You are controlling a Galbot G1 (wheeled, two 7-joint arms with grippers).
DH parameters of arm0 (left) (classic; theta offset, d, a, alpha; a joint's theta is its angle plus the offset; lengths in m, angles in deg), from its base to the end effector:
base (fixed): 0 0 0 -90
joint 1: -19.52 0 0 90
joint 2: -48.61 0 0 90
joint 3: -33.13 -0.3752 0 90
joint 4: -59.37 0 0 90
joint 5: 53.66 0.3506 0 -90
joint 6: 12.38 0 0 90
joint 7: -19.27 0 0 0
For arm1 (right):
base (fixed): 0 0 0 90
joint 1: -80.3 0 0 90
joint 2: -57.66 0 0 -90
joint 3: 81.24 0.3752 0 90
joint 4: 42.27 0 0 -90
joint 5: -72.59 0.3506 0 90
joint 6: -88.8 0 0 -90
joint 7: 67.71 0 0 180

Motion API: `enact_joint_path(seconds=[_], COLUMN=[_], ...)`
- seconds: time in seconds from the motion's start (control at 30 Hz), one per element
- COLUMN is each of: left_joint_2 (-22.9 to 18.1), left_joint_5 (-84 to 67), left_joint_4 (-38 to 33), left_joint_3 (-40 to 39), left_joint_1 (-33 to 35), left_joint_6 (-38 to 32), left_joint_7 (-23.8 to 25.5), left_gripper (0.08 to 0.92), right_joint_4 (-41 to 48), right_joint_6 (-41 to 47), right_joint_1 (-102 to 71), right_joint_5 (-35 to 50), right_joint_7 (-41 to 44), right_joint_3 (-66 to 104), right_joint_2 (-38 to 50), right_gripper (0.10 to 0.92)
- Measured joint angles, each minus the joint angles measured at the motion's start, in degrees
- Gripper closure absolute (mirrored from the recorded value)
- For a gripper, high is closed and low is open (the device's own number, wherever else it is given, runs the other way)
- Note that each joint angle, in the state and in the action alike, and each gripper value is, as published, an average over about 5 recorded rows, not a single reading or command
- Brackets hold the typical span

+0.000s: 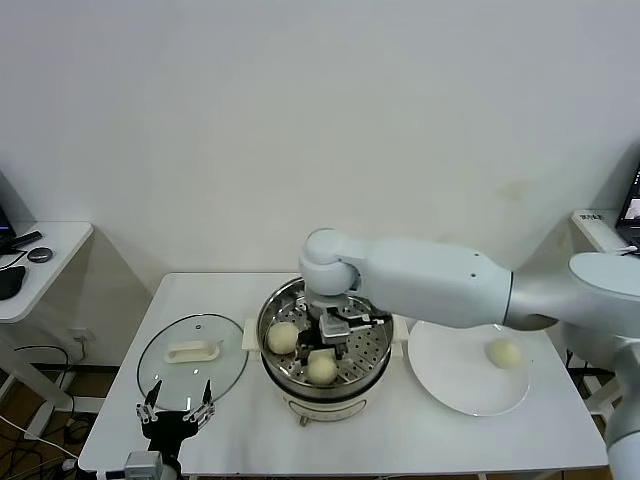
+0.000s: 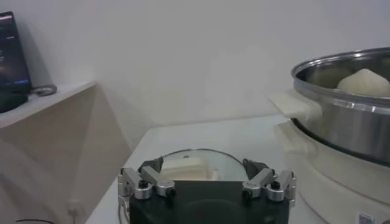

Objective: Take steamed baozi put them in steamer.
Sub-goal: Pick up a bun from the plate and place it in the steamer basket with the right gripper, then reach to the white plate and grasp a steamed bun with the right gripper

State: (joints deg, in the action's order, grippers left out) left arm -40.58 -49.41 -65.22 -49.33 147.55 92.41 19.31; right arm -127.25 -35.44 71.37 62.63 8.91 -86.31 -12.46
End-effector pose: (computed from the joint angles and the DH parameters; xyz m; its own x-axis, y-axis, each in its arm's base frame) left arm 0.1172 0.0404 -0.3146 -0.9428 -0.1367 0.3042 -0.0891 0.9822 0.1651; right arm 0.4891 0.1891 -0.1081 0.0681 -0.0745 0.9949 0.1727 -0.9813 -0.0853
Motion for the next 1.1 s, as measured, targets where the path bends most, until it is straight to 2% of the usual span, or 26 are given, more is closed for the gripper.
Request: enact_joint_path(seconds=[0.07,0.3,0.4,0.67,0.9,1.1], left_joint_2=[0.0,0.1,-0.1,-0.1,0.8,1.1], left_joint_5=[0.0,0.0,0.0,-0.6,-2.2,-3.9], left_joint_4=[0.0,0.1,0.3,-0.3,-1.1,-1.0], left_joint_3=[0.0,0.0,-0.2,-0.2,0.2,0.4], left_joint_1=[0.0,-0.2,-0.5,-1.1,-0.8,-1.2], left_joint_6=[0.0,0.0,0.0,0.5,1.2,1.5], left_joint_7=[0.0,0.1,0.2,1.1,1.7,1.6], left_gripper=[0.177,0.177,0.177,0.177,0.177,0.177], right_joint_4=[0.1,-0.3,-0.7,-0.7,-0.2,1.2], right_joint_6=[0.3,2.0,2.9,9.7,27.2,40.3], right_joint_1=[0.0,0.7,1.2,5.8,10.2,9.6], right_joint_5=[-0.1,0.2,0.7,7.8,19.8,22.1], right_joint_7=[-0.1,-0.1,-0.2,-1.8,-5.0,-5.2], right_joint_3=[0.1,0.7,1.3,4.0,6.1,8.2], right_joint_2=[-0.1,0.4,1.1,6.3,16.9,27.9], right_gripper=[0.418,0.241,0.208,0.203,0.203,0.203])
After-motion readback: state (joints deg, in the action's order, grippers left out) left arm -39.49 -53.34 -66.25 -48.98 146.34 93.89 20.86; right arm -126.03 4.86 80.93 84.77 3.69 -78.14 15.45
